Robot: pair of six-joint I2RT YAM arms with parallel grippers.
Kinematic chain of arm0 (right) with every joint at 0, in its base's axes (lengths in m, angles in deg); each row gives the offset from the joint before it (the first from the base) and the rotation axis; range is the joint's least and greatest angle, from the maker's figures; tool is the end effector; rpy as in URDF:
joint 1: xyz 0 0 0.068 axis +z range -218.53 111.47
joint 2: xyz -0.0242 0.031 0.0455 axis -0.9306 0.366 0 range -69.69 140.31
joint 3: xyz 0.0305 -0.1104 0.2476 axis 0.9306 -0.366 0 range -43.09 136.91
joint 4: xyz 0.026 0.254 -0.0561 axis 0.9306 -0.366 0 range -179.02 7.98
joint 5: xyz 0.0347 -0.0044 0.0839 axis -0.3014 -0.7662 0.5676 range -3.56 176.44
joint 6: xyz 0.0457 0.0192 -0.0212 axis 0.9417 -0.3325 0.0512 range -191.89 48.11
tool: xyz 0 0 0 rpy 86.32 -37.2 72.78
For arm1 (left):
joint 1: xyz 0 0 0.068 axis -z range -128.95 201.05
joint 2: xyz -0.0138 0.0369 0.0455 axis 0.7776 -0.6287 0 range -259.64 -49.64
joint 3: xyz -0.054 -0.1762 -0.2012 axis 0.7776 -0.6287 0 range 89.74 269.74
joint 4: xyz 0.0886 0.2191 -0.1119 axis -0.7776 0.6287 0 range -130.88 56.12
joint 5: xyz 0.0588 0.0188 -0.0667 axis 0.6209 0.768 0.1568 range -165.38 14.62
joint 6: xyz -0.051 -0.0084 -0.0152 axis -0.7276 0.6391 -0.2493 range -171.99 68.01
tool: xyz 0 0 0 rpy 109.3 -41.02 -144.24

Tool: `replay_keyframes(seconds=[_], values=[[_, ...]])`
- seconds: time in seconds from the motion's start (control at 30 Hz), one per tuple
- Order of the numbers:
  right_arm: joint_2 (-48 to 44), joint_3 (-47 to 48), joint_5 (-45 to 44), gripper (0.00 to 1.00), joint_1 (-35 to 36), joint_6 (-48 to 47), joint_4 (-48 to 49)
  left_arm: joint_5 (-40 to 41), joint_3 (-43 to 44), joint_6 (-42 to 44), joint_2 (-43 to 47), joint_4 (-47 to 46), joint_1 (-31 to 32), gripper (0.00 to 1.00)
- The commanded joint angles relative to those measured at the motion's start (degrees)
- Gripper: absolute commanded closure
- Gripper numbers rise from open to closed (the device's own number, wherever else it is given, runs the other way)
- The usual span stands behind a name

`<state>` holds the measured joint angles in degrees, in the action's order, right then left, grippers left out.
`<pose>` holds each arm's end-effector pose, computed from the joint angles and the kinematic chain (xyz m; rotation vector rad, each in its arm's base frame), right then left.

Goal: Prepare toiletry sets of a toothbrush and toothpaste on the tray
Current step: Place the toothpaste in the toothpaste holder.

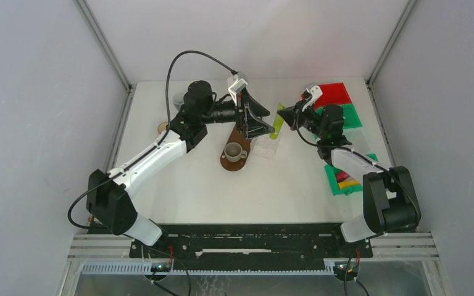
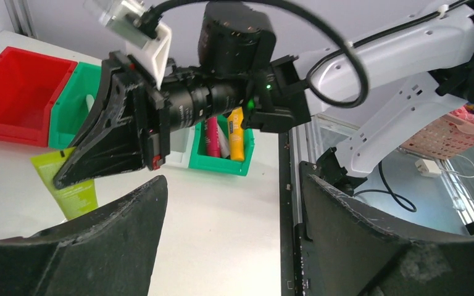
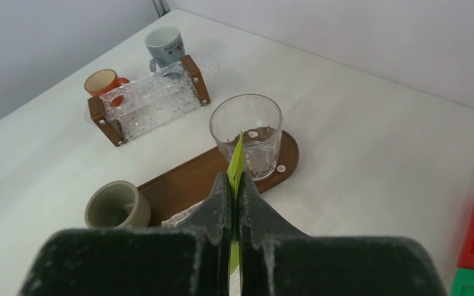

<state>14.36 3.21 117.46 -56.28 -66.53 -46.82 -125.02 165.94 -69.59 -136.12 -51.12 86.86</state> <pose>0.3161 0.0873 0.2689 -0.5187 1.5673 0.6712 0.2701 -0.2282 0.3923 0.9802 1.4580 -1.3753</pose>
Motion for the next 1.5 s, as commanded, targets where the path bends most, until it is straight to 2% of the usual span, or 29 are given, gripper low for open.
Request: replay_keyframes(seconds=[0.0, 0.73, 1.0, 1.2, 1.47], values=[[1.43, 4.42, -2.04, 1.0, 0.45, -2.96, 4.85, -0.06, -0.6, -1.56, 1.92, -4.35, -0.13, 0.15], [7.8, 6.95, -3.8, 1.0, 1.28, -7.14, 2.58, 0.17, -0.77, -1.33, 1.96, -4.44, -0.17, 0.14], [10.21, 5.08, -2.88, 0.99, 1.69, -7.73, 7.76, 0.0, -0.8, -1.59, 1.76, -4.7, -0.39, 0.14], [12.01, 3.04, -1.86, 0.94, 2.88, -10.5, 11.6, -0.01, -0.81, -1.51, 1.8, -4.79, -0.39, 0.14], [13.59, 1.3, -2.94, 0.91, 3.99, -11.12, 13.8, -0.05, -0.84, -1.58, 1.7, -4.94, -0.39, 0.14]])
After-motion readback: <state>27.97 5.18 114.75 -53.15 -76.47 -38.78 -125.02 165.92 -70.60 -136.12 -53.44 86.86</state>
